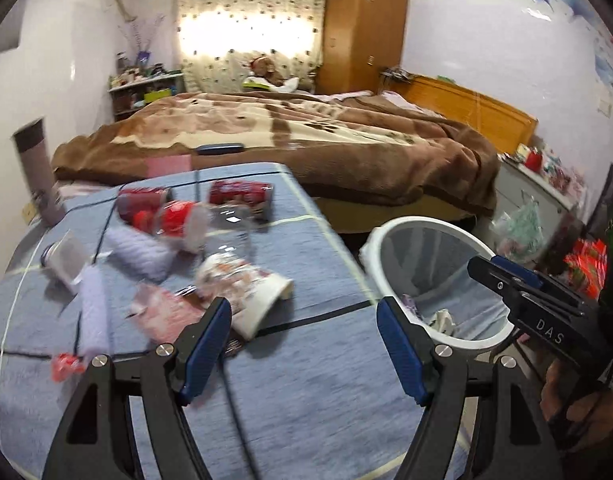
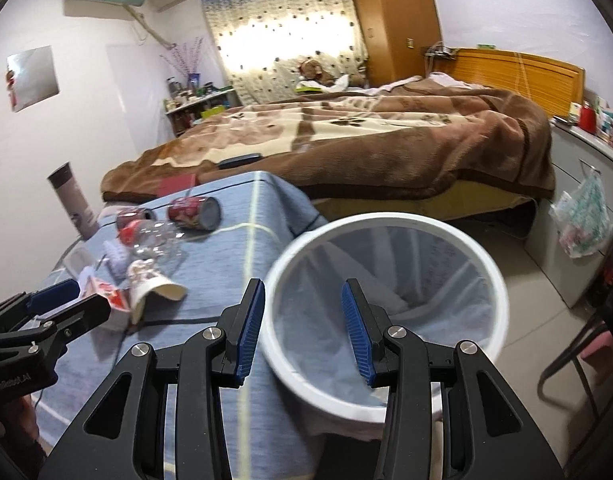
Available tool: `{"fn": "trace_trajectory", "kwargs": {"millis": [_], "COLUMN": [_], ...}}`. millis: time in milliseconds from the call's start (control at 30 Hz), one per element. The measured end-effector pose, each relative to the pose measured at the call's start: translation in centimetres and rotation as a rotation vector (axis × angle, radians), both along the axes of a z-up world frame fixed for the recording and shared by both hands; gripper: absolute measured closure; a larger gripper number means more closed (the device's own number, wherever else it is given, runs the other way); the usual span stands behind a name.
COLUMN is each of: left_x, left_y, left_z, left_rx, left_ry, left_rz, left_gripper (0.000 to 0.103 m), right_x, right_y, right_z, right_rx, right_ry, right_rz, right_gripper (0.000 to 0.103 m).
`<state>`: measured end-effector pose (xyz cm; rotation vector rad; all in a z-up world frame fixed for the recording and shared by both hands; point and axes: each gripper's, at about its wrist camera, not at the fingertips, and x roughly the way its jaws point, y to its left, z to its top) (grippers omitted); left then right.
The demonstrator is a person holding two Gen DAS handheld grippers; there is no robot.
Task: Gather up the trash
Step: 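Move both tools back toward the trash on the table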
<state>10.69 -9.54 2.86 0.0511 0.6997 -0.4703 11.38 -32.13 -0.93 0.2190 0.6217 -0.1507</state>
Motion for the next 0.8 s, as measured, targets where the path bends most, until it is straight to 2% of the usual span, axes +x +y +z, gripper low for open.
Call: {"fn": "trace_trajectory", "kwargs": {"millis": [400,800], "left_x": [0.3,1.5], "left_y": [8.4,15.2], "left_z": [-1.4,-3.2], "left_rx": [0.003,-0.001], "left_ry": [0.019,0.080], "left_rz": [0.187,0.322], "left_gripper": [0.025,0.025], "right_x": [2.0,5.2], "right_y": [5.6,10.2], "right_z": [-0.3,-2.1], "right_rx": [-0.015,-0.007], "right_ry": [0.015,0.098], "right_rz": [0.144,0.266], "right_gripper": [0.061,0.061]}}
